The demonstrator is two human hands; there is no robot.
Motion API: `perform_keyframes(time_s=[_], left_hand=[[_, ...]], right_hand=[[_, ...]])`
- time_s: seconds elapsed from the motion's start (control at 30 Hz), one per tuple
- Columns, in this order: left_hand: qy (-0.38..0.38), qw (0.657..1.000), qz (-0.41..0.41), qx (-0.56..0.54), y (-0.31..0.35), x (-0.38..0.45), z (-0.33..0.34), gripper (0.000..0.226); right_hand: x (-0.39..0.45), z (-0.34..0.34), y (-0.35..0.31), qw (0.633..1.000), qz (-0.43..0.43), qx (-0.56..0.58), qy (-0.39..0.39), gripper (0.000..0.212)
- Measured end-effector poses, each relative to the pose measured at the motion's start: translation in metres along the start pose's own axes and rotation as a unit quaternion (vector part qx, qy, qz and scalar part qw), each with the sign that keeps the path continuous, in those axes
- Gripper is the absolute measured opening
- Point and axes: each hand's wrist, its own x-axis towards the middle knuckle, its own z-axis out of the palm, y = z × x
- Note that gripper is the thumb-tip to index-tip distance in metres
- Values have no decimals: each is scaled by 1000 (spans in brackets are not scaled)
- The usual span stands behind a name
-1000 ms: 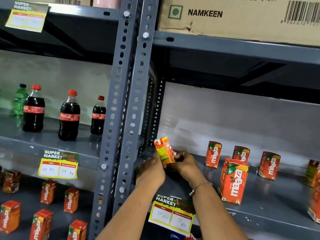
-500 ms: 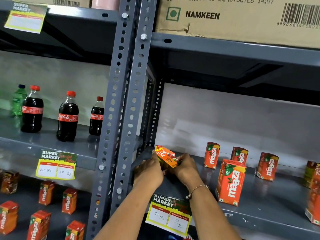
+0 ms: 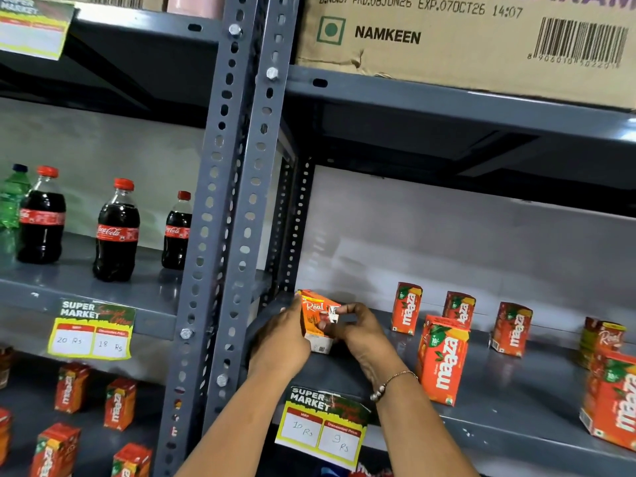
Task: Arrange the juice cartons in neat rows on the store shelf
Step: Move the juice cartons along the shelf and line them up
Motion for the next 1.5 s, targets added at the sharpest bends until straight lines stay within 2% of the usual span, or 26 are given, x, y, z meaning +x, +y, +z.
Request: perform_keyframes(time_s=[0.17,0.27,0.33,0.43,0.5,0.6,0.77,0.9,1.03,1.17,1.33,1.4,1.5], left_hand=[[58,998,-3,-12,1,-3,-1,72],[119,990,61,-39,0,-8,-3,69],[132,983,86,-97,0,-10,-5,71],[124,968,59,-210,4,-11,-7,58],[122,961,32,-247,5,-10,-10,47],[102,959,12,-266,4,-11,-13,44],[41,971,-9,-236,5,-14,-13,38],[13,969,-6,-247,6,-14,-14,35],[-1,969,20,-244,7,-15,-10,32],[38,971,65,-229,10,-20,-11,26],[94,957,137,-239,46,-31,-22,45],[105,955,141,-238,70,-32,-29,60],[105,952,147,-248,104,-38,-37,69]], right_hand=[[-2,1,-2,998,-6,45,-44,44],[-4,0,-2,997,-22,47,-63,50],[-6,0,0,996,-42,45,-69,54],[-10,2,-1,996,-61,29,-59,59],[-15,2,-3,997,-56,19,-51,63],[-19,0,-4,997,-37,8,-72,77],[-28,10,-4,985,-76,-126,-88,76],[-33,12,-5,970,-102,-215,-49,74],[-37,19,-5,939,-153,-304,46,60],[-47,22,-13,926,-174,-317,107,53],[-67,15,-49,924,-215,-273,162,37],[-73,3,-74,917,-231,-273,178,39],[-87,-29,-108,904,-244,-279,215,50]])
